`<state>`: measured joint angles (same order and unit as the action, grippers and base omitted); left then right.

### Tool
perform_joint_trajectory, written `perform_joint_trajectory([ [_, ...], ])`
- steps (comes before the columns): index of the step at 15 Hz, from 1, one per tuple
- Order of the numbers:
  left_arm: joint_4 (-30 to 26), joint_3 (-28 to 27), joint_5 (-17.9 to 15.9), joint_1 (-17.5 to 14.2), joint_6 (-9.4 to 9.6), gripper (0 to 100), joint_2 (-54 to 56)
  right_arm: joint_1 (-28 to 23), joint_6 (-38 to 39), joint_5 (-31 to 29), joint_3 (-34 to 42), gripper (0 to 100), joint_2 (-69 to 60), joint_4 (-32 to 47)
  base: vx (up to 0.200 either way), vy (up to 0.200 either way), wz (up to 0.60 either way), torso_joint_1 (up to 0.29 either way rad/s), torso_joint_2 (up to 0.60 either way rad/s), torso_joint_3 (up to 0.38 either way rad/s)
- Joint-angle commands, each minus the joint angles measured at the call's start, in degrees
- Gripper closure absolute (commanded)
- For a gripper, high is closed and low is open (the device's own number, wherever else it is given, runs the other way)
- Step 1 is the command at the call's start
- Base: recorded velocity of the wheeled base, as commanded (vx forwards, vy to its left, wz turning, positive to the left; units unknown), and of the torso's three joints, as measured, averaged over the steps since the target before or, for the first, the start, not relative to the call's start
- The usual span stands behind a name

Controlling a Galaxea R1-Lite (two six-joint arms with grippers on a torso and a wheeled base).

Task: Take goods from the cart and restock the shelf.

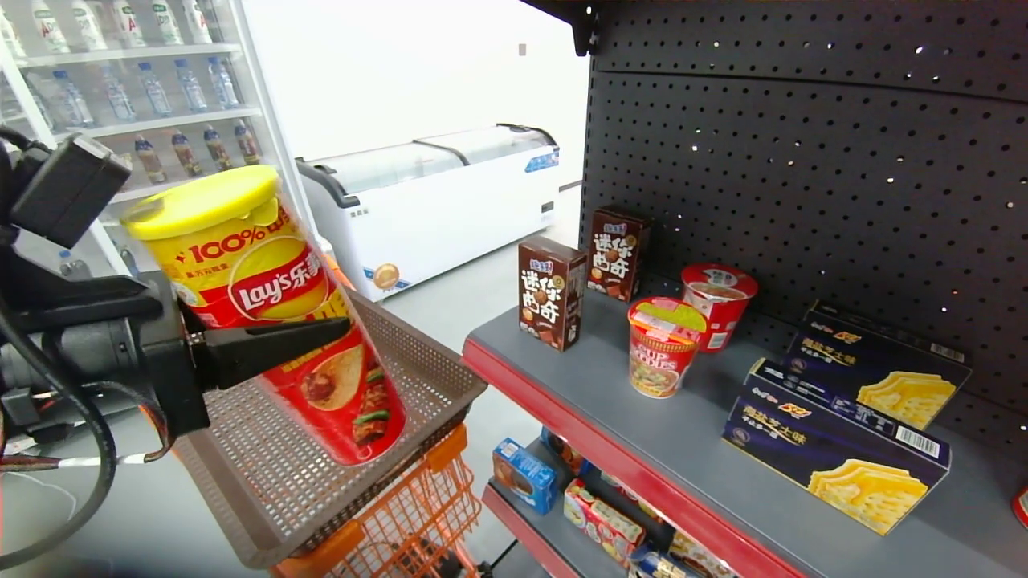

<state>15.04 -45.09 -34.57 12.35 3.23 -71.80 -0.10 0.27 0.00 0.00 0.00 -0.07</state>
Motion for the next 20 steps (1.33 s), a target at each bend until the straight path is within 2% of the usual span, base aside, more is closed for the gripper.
perform_joint_trajectory([
  [1, -0.5, -0.6, -1.0, 4.0, -0.07, 100, -1.2, 0.0, 0.0, 0.1, 0.0, 0, 0.0, 0.0, 0.000, 0.000, 0.00, 0.000, 0.00, 0.000],
  [5, -0.8, -1.1, -2.9, 12.3, -0.07, 100, -3.5, 0.0, 0.0, 0.0, 0.0, 0, 0.0, 0.0, 0.000, 0.000, 0.00, 0.000, 0.00, 0.000],
  [10, -0.2, -4.9, -3.9, 14.4, 1.08, 100, -9.1, 0.0, 0.0, 0.0, 0.0, 0, 0.0, 0.0, 0.000, 0.000, 0.00, 0.000, 0.00, 0.000],
  [15, -0.4, -5.7, -7.6, 14.4, 3.45, 100, -11.1, 0.0, 0.0, 0.0, 0.0, 0, 0.0, 0.0, 0.000, 0.000, 0.00, 0.000, 0.00, 0.000],
  [20, -0.3, -5.8, -7.8, 15.7, 3.62, 100, -11.3, 0.0, -0.1, 0.0, 0.0, 0, 0.0, 0.0, 0.000, 0.000, 0.00, 0.000, 0.00, 0.000],
])
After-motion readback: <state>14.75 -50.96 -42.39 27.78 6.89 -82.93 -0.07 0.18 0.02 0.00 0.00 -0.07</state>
